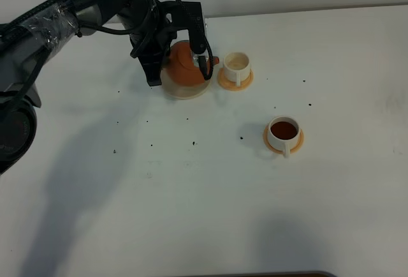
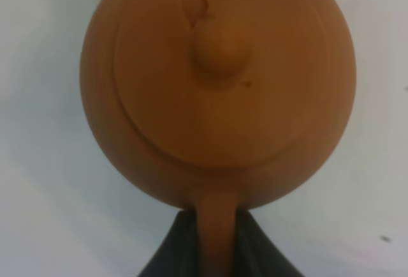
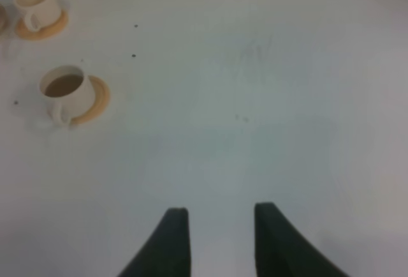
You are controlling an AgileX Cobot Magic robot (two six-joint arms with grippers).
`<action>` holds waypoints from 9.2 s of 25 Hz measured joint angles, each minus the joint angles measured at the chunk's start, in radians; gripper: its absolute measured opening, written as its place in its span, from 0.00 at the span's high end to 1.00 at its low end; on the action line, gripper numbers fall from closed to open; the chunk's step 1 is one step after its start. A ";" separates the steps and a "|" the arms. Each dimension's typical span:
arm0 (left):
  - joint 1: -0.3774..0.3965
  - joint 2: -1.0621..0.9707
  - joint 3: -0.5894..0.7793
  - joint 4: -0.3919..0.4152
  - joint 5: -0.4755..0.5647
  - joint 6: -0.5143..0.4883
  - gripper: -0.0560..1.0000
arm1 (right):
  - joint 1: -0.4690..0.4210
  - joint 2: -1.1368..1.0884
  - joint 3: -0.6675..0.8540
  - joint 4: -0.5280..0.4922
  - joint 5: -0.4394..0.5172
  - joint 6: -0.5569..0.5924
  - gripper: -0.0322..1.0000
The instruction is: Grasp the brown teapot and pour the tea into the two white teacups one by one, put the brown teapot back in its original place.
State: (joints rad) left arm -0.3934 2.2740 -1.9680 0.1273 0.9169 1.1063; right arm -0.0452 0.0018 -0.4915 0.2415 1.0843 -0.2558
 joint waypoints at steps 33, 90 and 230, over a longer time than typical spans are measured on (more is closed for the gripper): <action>-0.026 0.061 0.000 0.131 -0.321 0.273 0.85 | 0.000 0.000 0.000 0.000 0.000 0.000 0.73; -0.085 0.061 0.000 0.404 -0.457 0.527 0.85 | 0.000 0.000 0.000 0.000 0.000 0.000 0.73; -0.054 -0.078 0.001 -0.035 0.222 -0.981 0.85 | 0.000 0.000 0.000 0.000 0.000 0.000 0.73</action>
State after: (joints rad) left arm -0.4473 2.1956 -1.9666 0.0921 1.1392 0.1257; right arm -0.0452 0.0018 -0.4915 0.2415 1.0843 -0.2558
